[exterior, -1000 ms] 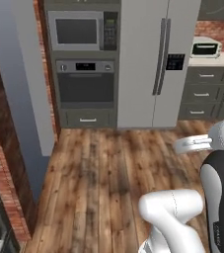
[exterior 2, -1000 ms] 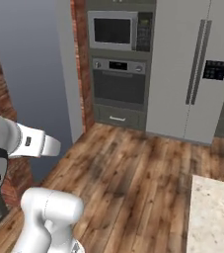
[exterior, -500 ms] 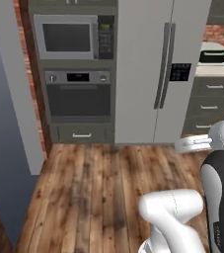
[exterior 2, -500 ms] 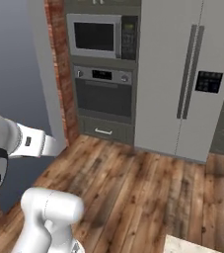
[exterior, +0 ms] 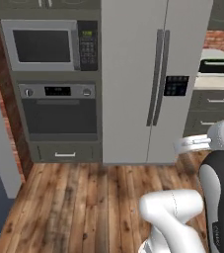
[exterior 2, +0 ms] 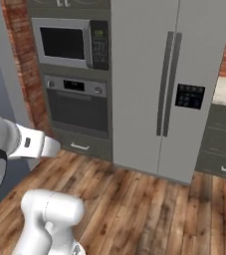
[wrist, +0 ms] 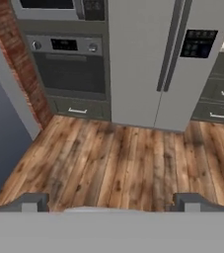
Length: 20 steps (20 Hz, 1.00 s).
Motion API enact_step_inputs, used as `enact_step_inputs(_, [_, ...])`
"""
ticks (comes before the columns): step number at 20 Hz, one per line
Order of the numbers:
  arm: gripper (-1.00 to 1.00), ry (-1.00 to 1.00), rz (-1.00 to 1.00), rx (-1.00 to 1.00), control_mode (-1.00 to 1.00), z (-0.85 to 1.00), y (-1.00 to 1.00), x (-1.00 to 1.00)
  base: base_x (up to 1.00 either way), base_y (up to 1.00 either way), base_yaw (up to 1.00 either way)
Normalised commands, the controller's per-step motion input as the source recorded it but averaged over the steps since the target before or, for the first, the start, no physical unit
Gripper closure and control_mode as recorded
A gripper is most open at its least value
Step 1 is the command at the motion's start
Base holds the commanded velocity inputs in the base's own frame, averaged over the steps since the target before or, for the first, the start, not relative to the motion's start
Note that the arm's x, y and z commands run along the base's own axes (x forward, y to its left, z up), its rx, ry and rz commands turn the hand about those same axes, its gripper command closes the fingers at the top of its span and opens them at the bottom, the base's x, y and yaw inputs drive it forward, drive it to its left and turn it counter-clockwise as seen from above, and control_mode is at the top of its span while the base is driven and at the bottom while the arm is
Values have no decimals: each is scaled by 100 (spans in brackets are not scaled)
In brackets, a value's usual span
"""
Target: Retrieve the fish from the fridge and place it on the saucepan with marinade on the stove.
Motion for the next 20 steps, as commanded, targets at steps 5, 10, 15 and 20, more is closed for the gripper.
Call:
enact_step_inputs(5, [-100, 0, 0, 0, 100, 0, 0, 0, 95, -99, 0])
enact_step_inputs(10, [-100, 0, 0, 0, 100, 0, 0, 0, 74, -45, 0])
enact_step_inputs(15, [-100, 0, 0, 0, 100, 0, 0, 0, 99, -28, 0])
enact_step_inputs(20, [-100, 0, 0, 0, 100, 0, 0, 0, 94, -48, 0])
